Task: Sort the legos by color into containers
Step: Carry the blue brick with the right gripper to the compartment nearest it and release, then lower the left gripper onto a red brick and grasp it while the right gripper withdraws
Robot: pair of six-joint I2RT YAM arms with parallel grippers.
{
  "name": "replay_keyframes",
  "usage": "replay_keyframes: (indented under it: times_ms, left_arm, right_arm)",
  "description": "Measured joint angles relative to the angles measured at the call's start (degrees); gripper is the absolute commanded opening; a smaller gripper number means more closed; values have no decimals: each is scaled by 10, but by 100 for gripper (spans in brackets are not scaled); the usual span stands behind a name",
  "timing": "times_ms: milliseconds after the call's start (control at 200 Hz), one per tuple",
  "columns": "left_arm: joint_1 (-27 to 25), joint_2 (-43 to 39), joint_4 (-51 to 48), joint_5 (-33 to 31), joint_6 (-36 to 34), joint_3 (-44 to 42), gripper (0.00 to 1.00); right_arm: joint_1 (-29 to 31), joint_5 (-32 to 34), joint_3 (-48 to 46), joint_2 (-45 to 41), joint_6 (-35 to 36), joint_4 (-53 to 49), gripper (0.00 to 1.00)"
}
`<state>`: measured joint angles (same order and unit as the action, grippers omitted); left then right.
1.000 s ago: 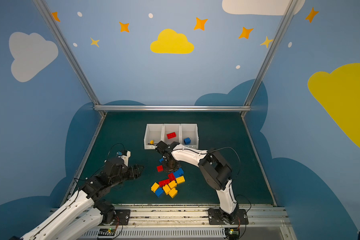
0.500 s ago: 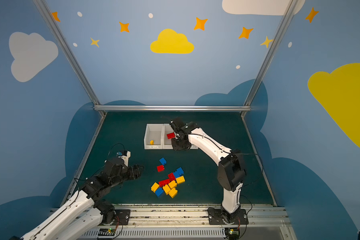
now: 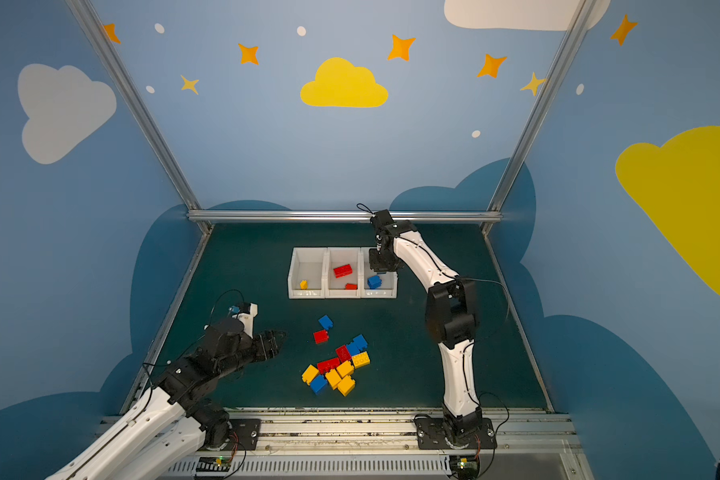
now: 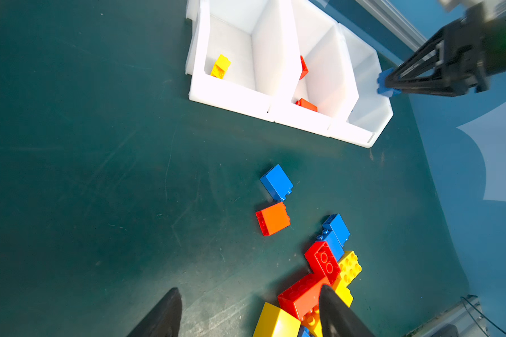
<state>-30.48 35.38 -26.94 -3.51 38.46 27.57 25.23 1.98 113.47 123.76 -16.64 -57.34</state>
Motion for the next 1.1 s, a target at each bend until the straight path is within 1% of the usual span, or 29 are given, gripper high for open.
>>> replay_keyframes:
  times_ms: [165,275,365,761,861,936,1096]
  left_arm:
    - [0,-10,-6,-2,6,-8,75]
    - [0,-13,-8,-2,8,-8,75]
    - [0,-13,-8,-2,10,-8,75]
    - [0,-13,-8,-2,10,-9,75]
    - [0,-8,-7,-1,10,-9,75]
    - [0,2,-5,-1,9,-9,75]
    - [0,51,-3,6,-1,-2,75]
  right_arm:
    - [-9,-1,9,15,-1,-10,37]
    - [-10,-1,10,15,-3,-12,44]
    - [-10,-1,10,15,-3,-13,48]
    - [-10,-12,9,7,-12,-16,51]
    - [-8,-18,-12,-20,-16,-14,51]
    - [-7,-21,-36,-55,-16,-14,51]
    - [-2,-21,-77,-134,-15,-12,52]
